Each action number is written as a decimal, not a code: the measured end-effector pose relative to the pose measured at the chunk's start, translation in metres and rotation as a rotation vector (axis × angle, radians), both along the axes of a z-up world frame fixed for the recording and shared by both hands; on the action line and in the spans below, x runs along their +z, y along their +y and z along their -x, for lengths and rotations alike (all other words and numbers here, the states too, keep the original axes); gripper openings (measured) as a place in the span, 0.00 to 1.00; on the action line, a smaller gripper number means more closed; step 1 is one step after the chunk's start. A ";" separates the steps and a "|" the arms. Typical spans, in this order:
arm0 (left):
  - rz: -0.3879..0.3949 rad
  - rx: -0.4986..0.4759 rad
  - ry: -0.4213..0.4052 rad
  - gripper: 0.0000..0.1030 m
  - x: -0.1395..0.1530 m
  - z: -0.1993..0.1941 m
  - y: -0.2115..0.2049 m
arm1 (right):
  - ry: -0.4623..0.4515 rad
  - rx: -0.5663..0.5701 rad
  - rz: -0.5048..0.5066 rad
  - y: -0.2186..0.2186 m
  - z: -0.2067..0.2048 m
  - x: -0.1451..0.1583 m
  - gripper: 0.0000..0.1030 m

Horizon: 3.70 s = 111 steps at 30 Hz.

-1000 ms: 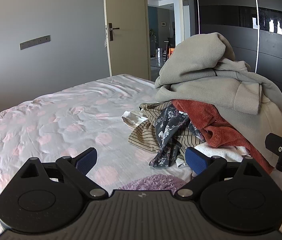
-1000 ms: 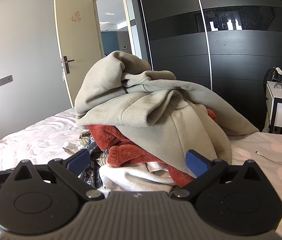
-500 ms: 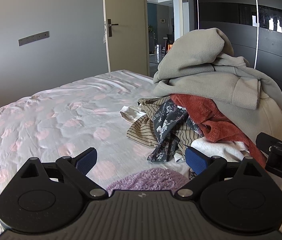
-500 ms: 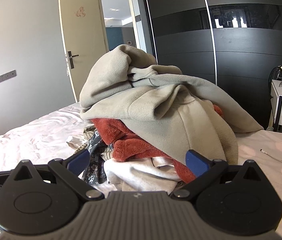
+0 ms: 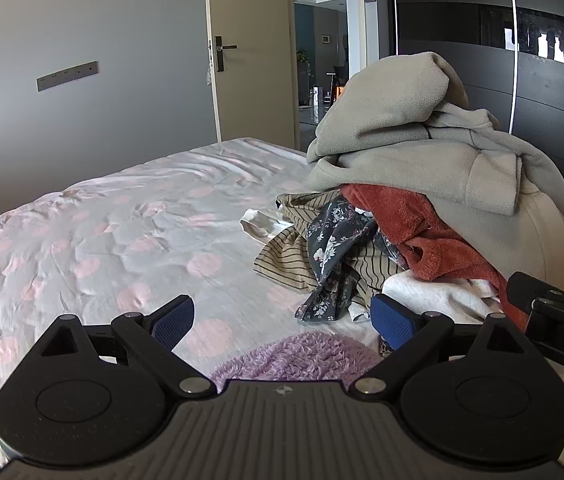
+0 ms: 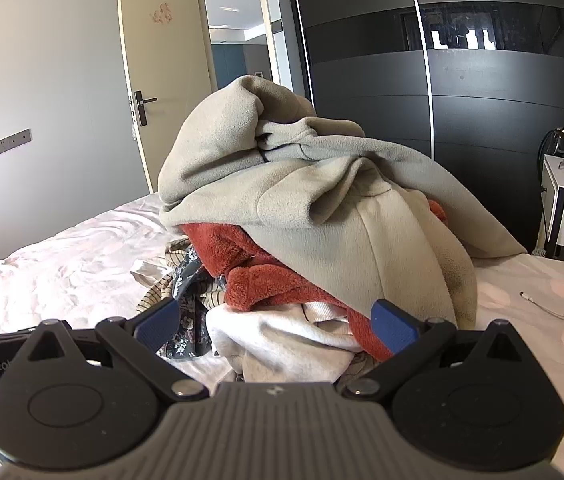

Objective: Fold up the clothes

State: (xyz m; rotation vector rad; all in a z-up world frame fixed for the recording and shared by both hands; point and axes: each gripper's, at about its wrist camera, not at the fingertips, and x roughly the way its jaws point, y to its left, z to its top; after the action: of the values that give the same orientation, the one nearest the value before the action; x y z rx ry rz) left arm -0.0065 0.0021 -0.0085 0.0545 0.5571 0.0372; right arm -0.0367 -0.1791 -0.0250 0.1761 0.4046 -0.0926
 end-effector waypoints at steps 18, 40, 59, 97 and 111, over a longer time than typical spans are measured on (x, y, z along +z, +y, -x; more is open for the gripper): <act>-0.072 0.008 -0.047 0.94 0.000 0.001 -0.009 | 0.019 0.025 -0.006 0.000 -0.005 -0.005 0.99; -0.269 -0.240 -0.022 0.76 0.011 -0.090 -0.027 | -0.041 0.067 0.082 -0.016 -0.067 0.000 0.99; -0.241 -0.506 -0.068 0.77 0.036 -0.271 -0.104 | 0.004 0.150 0.310 -0.079 -0.233 0.059 0.99; -0.194 0.081 -0.549 0.08 0.301 -0.125 0.128 | -0.552 0.529 0.314 0.079 -0.157 0.324 0.14; -0.330 0.728 -0.606 0.08 0.338 0.059 0.331 | -0.736 0.800 0.097 0.237 -0.063 0.384 0.14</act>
State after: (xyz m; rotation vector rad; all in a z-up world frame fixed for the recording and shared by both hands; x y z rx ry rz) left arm -0.0651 0.3336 0.3299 0.1534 -0.0653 0.8297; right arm 0.0264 0.0575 0.3587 -0.0626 -0.2845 0.7239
